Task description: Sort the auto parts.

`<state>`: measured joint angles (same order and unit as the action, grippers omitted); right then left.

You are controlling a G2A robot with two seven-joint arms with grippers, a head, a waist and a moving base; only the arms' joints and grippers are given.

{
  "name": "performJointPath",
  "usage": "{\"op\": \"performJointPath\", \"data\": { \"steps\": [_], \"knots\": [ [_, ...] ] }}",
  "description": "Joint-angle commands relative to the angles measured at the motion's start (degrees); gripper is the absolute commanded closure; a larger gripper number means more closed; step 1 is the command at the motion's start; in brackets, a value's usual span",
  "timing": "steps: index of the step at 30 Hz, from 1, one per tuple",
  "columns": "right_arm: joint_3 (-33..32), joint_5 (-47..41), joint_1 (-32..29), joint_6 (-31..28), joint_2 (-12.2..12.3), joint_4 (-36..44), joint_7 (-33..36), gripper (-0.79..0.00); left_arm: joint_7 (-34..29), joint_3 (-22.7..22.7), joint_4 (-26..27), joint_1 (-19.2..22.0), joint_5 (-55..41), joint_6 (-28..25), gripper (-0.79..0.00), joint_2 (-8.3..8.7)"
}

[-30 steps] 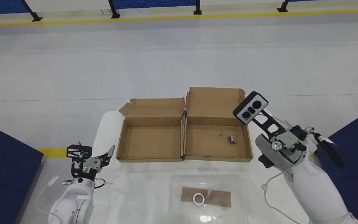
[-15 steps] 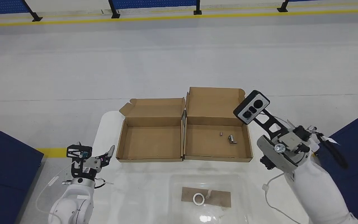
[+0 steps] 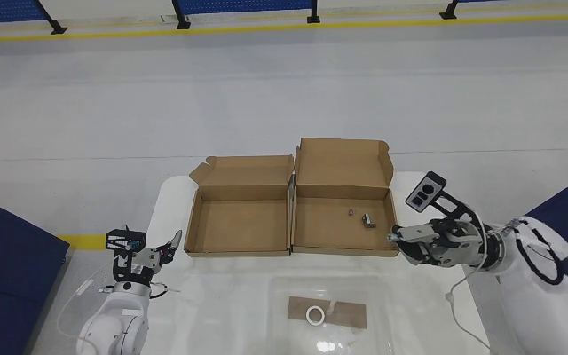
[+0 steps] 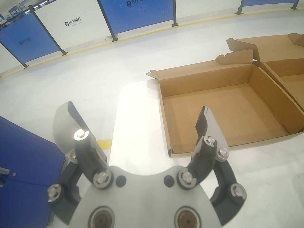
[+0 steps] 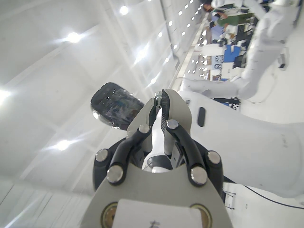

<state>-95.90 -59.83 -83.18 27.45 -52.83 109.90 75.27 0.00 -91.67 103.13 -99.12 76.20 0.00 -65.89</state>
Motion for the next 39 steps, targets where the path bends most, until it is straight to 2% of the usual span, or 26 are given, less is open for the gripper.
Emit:
{"op": "performJointPath", "data": {
  "steps": [1, 9, 15, 19, 22, 32, 35, 39],
  "knots": [
    [-1.85, 2.19, -1.50, -1.41, 0.23, 0.41, 1.13, 0.000, 0.00, 0.00, 0.00, 0.00, 0.00, 0.00, -0.785, 0.00],
    [-1.67, 3.28, -1.52, -1.43, 0.26, 0.95, 0.06, 0.000, 0.00, 0.00, 0.00, 0.00, 0.00, 0.00, -0.785, 0.00],
    [-2.56, 25.25, -0.12, 6.16, 1.93, 4.91, -10.11, 0.000, 0.00, 0.00, 0.00, 0.00, 0.00, 0.00, -0.785, 0.00],
    [-0.45, 40.49, 2.84, 12.07, 3.15, 6.53, -16.01, 0.000, 0.00, 0.00, 0.00, 0.00, 0.00, 0.00, -0.785, 0.00],
    [2.41, 44.53, 5.10, 13.38, 3.50, 5.44, -16.80, 0.000, 0.00, 0.00, 0.00, 0.00, 0.00, 0.00, -0.785, 0.00],
    [2.52, 45.12, 4.96, 13.36, 3.52, 5.43, -17.33, 0.000, 0.00, 0.00, 0.00, 0.00, 0.00, 0.00, -0.785, 0.00],
    [5.59, 53.32, 5.26, 15.76, 3.92, 7.43, -21.38, 0.000, 0.00, 0.00, 0.00, 0.00, 0.00, 0.00, -0.785, 0.00],
    [14.57, 65.97, 12.12, 22.87, 4.37, 5.17, -23.58, 0.000, 0.00, 0.00, 0.00, 0.00, 0.00, 0.00, -0.785, 0.00]
  ]
}}
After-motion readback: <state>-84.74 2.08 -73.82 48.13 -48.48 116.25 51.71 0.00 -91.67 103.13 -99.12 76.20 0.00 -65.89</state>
